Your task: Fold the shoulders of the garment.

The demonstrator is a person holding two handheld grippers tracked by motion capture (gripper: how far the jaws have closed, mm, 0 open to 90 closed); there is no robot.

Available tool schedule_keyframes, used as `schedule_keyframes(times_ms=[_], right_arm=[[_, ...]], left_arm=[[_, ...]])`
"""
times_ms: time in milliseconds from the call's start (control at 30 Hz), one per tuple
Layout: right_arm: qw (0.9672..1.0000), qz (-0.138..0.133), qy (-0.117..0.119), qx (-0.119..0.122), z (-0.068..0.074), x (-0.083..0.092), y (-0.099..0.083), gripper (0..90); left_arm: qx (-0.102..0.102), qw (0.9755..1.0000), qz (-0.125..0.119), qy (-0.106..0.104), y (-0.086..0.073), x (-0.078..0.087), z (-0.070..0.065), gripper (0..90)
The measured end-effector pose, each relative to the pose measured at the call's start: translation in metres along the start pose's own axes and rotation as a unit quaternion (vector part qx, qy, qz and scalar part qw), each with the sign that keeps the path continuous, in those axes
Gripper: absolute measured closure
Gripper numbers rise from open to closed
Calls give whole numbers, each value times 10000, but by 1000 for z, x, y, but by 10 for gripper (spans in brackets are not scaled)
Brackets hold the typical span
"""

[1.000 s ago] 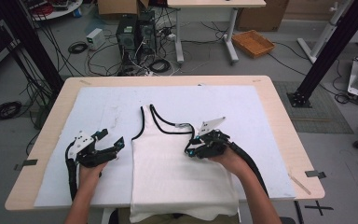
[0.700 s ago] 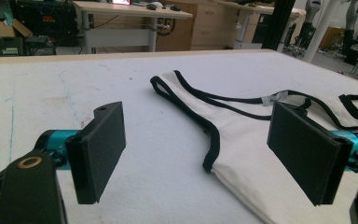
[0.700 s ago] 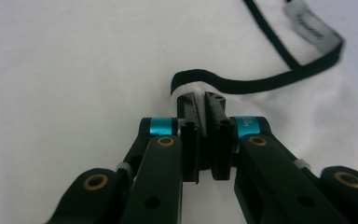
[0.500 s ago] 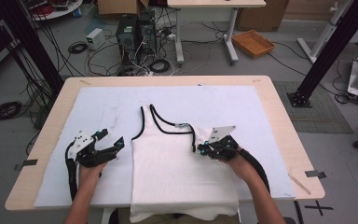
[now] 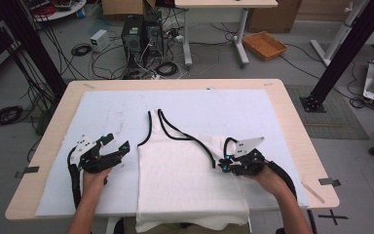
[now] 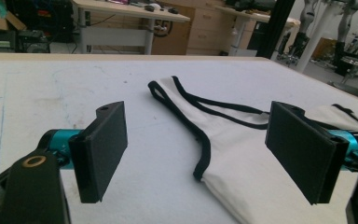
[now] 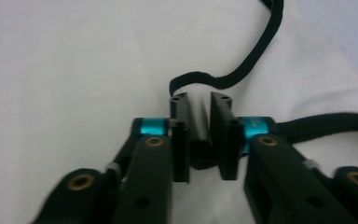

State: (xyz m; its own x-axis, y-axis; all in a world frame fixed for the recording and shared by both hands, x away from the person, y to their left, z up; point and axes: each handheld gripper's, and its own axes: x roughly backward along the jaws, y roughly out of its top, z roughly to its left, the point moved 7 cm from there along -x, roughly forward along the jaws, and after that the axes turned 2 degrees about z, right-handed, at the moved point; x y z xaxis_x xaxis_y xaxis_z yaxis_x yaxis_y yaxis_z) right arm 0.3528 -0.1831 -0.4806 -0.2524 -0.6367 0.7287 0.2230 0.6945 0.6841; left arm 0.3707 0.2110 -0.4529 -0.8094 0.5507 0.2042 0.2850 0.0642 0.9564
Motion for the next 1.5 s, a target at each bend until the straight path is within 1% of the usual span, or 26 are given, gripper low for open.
schedule_keyframes(times_ms=[67,167,200,233,267,300,400,500,533,600,633,733,767,833,867,967,1033,1067,1167,1200,1233,1300,1333,1367,1400,1500], right_arm=[[9998,83,-126,-123,-3,-2,-2,625],[9992,-253,-115,-301,-4,6,4,588],[9986,-383,-138,-326,-4,8,7,600],[9986,-437,-159,-266,-4,9,9,693],[9988,-394,-226,-181,-4,7,8,780],[9988,-255,-384,-150,-6,3,6,810],[9991,49,-395,-138,-7,-8,0,826],[9991,147,-367,-131,-6,-13,-4,823],[9992,123,-364,-138,-6,-13,-4,795],[9986,10,-410,-342,-8,-10,-3,572],[9972,-180,-537,-482,-11,-7,-1,478],[9905,-746,-795,-842,-21,9,4,345],[9864,-925,-943,-983,-25,14,5,300],[9751,-1189,-1173,-1462,-32,24,4,245],[9707,-1266,-1265,-1602,-34,28,2,220],[9661,-1326,-1472,-1657,-39,36,-4,215],[9631,-1333,-1545,-1753,-40,39,-8,213],[9626,-1334,-1547,-1780,-40,40,-9,213],[9624,-1326,-1563,-1781,-38,42,-12,213],[9624,-1316,-1575,-1778,-37,43,-13,213],[9624,-1323,-1578,-1774,-37,44,-14,213],[9620,-1308,-1603,-1780,-36,46,-16,213],[9616,-1309,-1614,-1791,-36,46,-17,213],[9613,-1301,-1616,-1815,-36,47,-19,213],[9609,-1307,-1618,-1828,-37,47,-20,213],[9604,-1265,-1603,-1896,-38,46,-24,214]], left_arm=[[-52,9999,95,-117,3,-2,-4,208],[-72,9993,278,-257,7,-8,-10,208],[-59,9990,313,-300,9,-10,-11,208],[-64,9989,344,-309,10,-13,-11,208],[-76,9987,385,-314,12,-17,-11,208],[-80,9986,423,-298,14,-20,-11,208],[-41,9980,564,-269,22,-31,-9,208],[-200,9970,705,-260,33,-41,-11,208],[-278,9966,735,-240,38,-45,-12,208],[-384,9960,756,-278,46,-52,-14,207],[-372,9960,745,-322,50,-57,-16,208],[-323,9954,842,-326,55,-74,-16,208],[-292,9948,912,-348,55,-79,-16,208],[-188,9947,906,-459,55,-89,-20,209],[-210,9941,957,-469,53,-95,-20,219],[-285,9921,1185,-282,47,-111,-18,227],[-308,9898,1382,-132,44,-121,-13,240],[-222,9891,1453,-61,42,-126,-11,241],[-162,9863,1633,162,36,-139,-3,241],[-228,9845,1717,267,32,-143,-1,240],[-349,9810,1859,429,26,-146,3,241],[-370,9736,2139,709,14,-151,10,241],[-317,9715,2221,766,10,-154,12,241],[-281,9707,2255,779,6,-156,13,241],[-315,9696,2286,812,4,-158,13,246],[-564,9639,2439,904,-4,-163,13,288]])
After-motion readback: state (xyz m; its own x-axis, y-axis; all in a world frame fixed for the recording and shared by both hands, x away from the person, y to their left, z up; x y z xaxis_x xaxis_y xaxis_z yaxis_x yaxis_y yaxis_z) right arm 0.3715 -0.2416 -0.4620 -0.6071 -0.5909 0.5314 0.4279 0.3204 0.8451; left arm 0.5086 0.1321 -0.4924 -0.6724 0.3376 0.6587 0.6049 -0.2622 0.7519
